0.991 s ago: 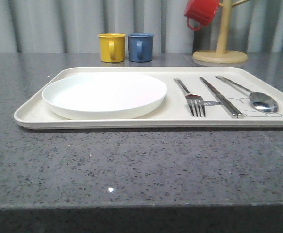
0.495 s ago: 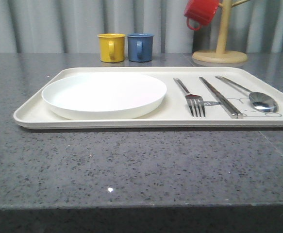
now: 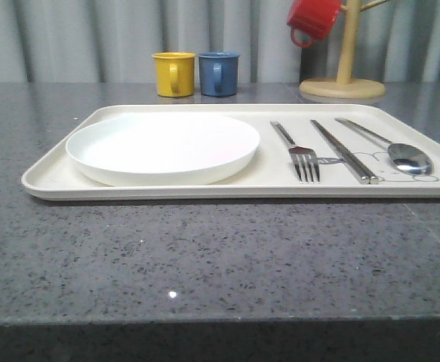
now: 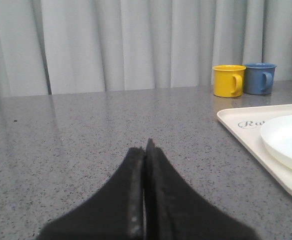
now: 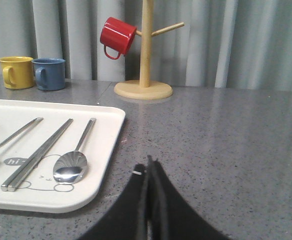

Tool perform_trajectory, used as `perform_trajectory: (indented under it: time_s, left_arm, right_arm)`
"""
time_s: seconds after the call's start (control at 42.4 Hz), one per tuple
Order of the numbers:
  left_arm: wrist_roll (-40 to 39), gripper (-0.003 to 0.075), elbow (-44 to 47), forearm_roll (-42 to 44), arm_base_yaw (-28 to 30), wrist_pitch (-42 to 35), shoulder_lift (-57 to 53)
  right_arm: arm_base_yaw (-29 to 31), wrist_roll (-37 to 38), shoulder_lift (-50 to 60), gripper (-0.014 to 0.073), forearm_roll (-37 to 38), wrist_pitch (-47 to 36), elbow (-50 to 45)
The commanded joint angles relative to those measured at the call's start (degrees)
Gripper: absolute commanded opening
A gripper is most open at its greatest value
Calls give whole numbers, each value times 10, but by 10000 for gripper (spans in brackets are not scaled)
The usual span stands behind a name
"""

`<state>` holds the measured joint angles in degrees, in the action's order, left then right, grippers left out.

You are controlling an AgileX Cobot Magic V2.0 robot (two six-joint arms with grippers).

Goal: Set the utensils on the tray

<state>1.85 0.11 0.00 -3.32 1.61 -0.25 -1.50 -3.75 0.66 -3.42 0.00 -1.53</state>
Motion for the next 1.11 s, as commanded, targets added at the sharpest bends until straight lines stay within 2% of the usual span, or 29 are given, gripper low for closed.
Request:
perform_trajectory:
  time_s: [0.0,1.085]
  left_arm:
    - [-7,-20,8,0,0,-44,-11]
    - [-7,-20,8,0,0,-44,-11]
  right_arm:
    - [2,4,8,-113,-6,-54,0]
    - [15,4,8,-113,-14,-54,0]
